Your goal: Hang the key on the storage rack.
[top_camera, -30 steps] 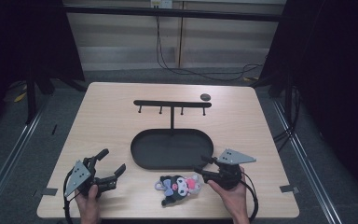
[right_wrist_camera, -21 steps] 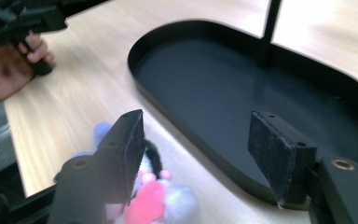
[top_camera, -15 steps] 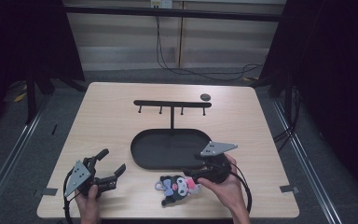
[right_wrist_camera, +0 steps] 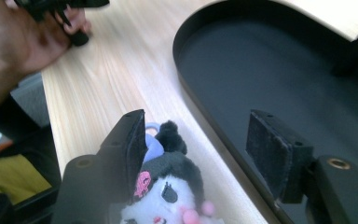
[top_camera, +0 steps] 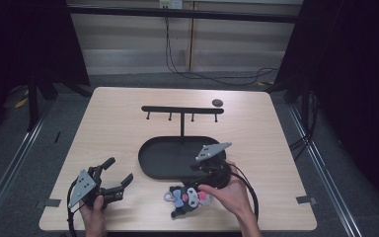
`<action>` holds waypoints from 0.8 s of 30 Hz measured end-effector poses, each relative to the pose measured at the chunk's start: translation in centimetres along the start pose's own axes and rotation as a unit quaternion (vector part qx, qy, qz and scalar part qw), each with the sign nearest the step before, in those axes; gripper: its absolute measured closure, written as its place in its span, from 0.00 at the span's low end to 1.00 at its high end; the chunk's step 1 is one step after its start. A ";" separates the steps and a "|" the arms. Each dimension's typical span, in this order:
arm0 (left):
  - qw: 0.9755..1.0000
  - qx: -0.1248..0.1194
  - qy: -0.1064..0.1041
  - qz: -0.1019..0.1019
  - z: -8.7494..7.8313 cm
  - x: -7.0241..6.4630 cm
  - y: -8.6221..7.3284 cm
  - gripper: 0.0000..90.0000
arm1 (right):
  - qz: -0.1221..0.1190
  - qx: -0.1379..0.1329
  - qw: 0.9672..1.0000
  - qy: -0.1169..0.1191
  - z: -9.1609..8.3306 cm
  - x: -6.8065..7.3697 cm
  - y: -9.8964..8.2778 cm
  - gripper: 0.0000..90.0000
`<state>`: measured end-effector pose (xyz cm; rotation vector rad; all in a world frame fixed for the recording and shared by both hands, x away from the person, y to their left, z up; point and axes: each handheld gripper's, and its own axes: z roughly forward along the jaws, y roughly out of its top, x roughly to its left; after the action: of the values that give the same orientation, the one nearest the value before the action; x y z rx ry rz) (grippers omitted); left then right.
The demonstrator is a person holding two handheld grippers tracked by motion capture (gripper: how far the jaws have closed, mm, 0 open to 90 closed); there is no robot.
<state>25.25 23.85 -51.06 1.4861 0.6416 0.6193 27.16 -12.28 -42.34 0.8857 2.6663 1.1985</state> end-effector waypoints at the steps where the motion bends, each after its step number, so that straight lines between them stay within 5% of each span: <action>1: 1.000 0.000 0.000 0.000 0.0 0.0 0.0 0.17 | -0.005 0.007 1.000 0.012 0.6 0.2 0.4 0.44; 9: 1.000 0.000 0.000 0.000 0.0 0.0 0.0 0.17 | -0.019 0.055 0.998 0.032 2.3 1.4 1.9 0.35; 10: 1.000 0.000 0.000 0.000 0.0 0.0 0.0 0.17 | -0.016 0.069 0.997 0.029 3.0 1.6 2.2 0.28; 15: 1.000 0.000 0.000 0.000 0.0 0.0 0.0 0.17 | -0.024 0.099 0.994 0.045 4.1 1.9 2.6 0.35; 16: 1.000 0.000 0.000 0.000 0.0 0.0 0.0 0.17 | -0.033 0.126 0.989 0.064 4.7 2.1 3.0 0.48; 17: 1.000 0.000 0.000 0.000 0.0 0.0 0.0 0.17 | -0.033 0.126 0.989 0.064 4.7 2.1 3.0 0.48; 18: 1.000 0.000 0.000 0.000 0.0 0.0 0.0 0.17 | -0.039 0.153 0.984 0.087 5.3 2.1 3.3 0.56; 23: 1.000 0.000 0.000 0.000 0.0 0.0 0.0 0.17 | -0.059 0.179 0.979 0.079 6.0 2.4 4.1 0.75; 24: 1.000 0.000 0.000 0.000 0.0 0.0 0.0 0.17 | -0.059 0.195 0.976 0.084 6.3 2.4 4.2 0.76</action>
<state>25.24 23.86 -51.06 1.4862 0.6428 0.6194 29.04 -4.61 -43.38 0.6777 3.1048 0.7676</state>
